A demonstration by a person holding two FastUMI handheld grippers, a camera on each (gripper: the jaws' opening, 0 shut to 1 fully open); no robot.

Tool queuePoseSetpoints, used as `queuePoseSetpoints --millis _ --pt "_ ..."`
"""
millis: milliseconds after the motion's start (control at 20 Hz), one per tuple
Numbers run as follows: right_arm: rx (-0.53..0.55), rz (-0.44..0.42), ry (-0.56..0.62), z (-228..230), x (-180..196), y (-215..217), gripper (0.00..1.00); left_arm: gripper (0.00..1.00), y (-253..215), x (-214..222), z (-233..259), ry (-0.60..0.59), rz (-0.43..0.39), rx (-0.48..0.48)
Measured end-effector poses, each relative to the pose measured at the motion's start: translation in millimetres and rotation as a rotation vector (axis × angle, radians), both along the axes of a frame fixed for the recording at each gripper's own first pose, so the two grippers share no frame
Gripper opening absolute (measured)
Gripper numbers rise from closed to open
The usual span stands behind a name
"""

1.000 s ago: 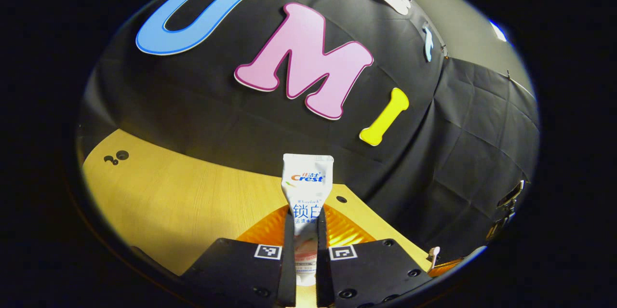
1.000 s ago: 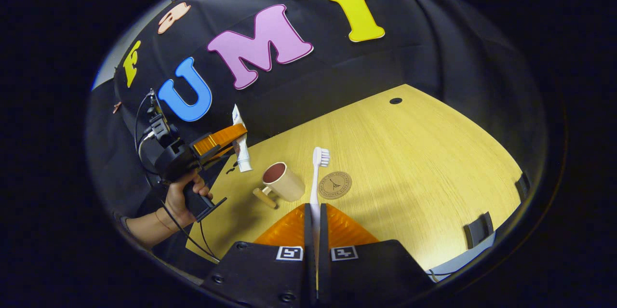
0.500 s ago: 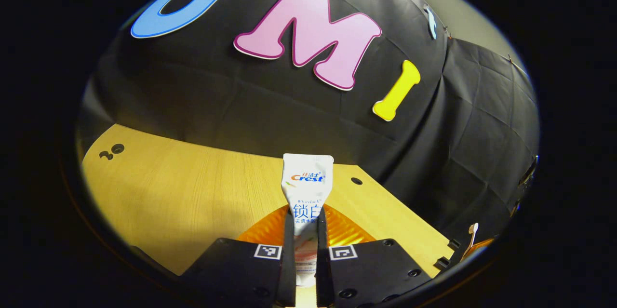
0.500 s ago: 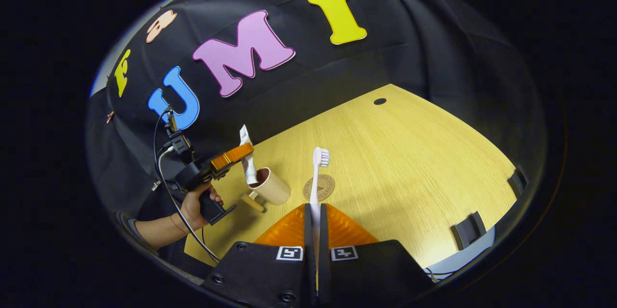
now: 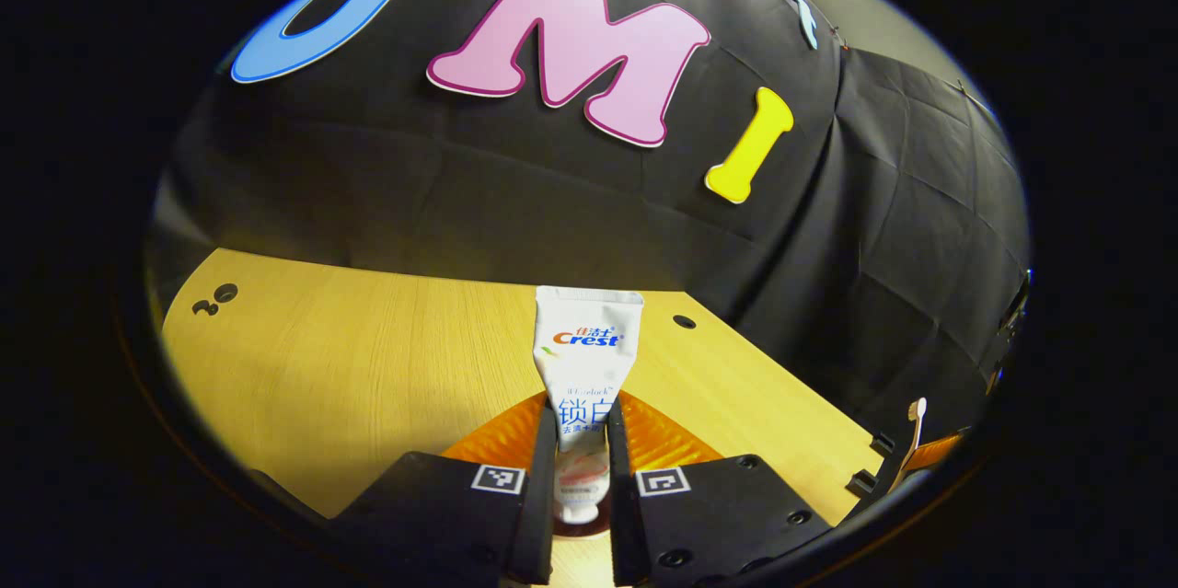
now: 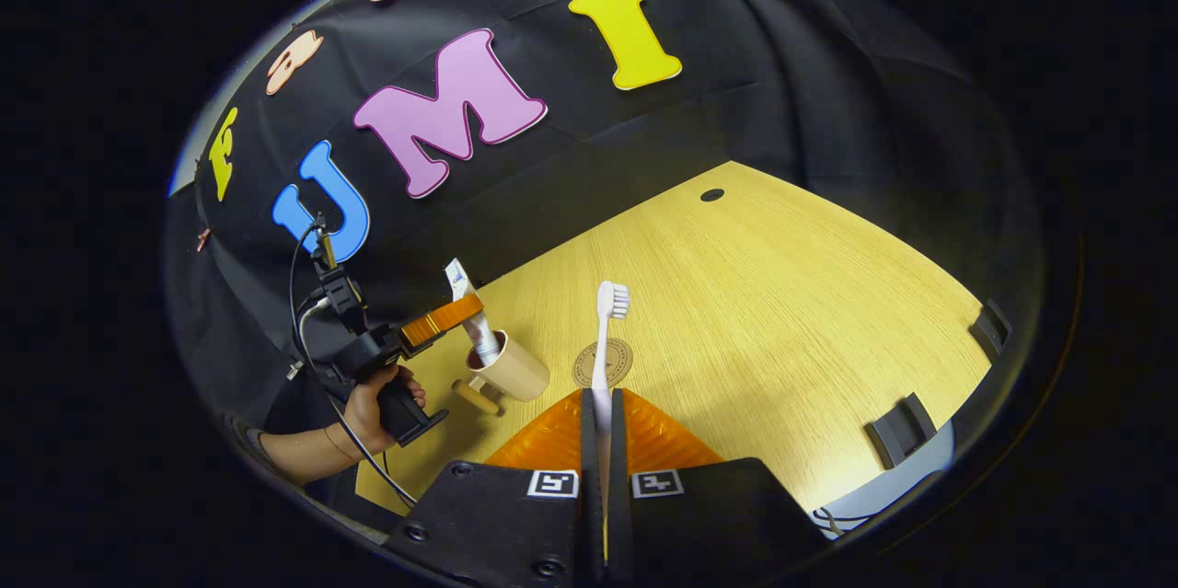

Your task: Put the toothbrush and toothpaste on the desktop into the cup, then pick up the cup and place it on the coaster on the desktop.

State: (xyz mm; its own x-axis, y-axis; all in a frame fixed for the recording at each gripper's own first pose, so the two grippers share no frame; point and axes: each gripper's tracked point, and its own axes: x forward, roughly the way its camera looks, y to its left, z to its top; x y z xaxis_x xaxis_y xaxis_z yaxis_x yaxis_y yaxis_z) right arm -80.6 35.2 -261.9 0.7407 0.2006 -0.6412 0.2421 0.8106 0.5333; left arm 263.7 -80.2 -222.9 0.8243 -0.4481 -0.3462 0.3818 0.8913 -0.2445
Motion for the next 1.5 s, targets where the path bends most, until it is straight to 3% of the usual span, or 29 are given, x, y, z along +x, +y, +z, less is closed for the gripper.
queuePoseSetpoints --millis 250,300,350,400,450,500,550,600,700,1200,1500 --pt "0.001 -0.014 -0.007 3 -3 5 0.06 0.40 1 -16 -18 0.052 -0.018 0.022" --pt "0.004 -0.014 -0.011 5 -1 7 0.06 0.53 2 -19 -19 0.054 -0.018 0.029" --pt "0.007 -0.015 -0.015 6 -2 9 0.06 0.45 4 -22 -18 0.045 -0.018 0.038" --pt "0.012 -0.014 -0.019 7 0 11 0.06 0.60 5 -25 -17 0.038 -0.017 0.050" --pt "0.018 -0.011 -0.023 10 1 14 0.06 0.53 9 -28 -16 0.037 -0.012 0.069" --pt "0.023 -0.003 -0.031 13 5 17 0.06 0.60 12 -31 -14 0.038 -0.008 0.088" --pt "0.026 0.013 -0.040 15 9 23 0.06 0.55 18 -34 -13 0.036 0.002 0.106" --pt "0.032 0.030 -0.054 19 16 28 0.06 0.71 24 -38 -11 0.032 0.013 0.119" --pt "0.060 0.058 -0.084 28 33 40 0.06 0.76 34 -50 -2 0.026 0.027 0.119" --pt "0.212 0.121 -0.243 56 149 99 0.06 0.80 91 -146 12 0.068 0.118 0.110" --pt "0.214 0.137 -0.308 49 193 116 0.06 0.80 115 -192 4 0.127 0.174 0.106"
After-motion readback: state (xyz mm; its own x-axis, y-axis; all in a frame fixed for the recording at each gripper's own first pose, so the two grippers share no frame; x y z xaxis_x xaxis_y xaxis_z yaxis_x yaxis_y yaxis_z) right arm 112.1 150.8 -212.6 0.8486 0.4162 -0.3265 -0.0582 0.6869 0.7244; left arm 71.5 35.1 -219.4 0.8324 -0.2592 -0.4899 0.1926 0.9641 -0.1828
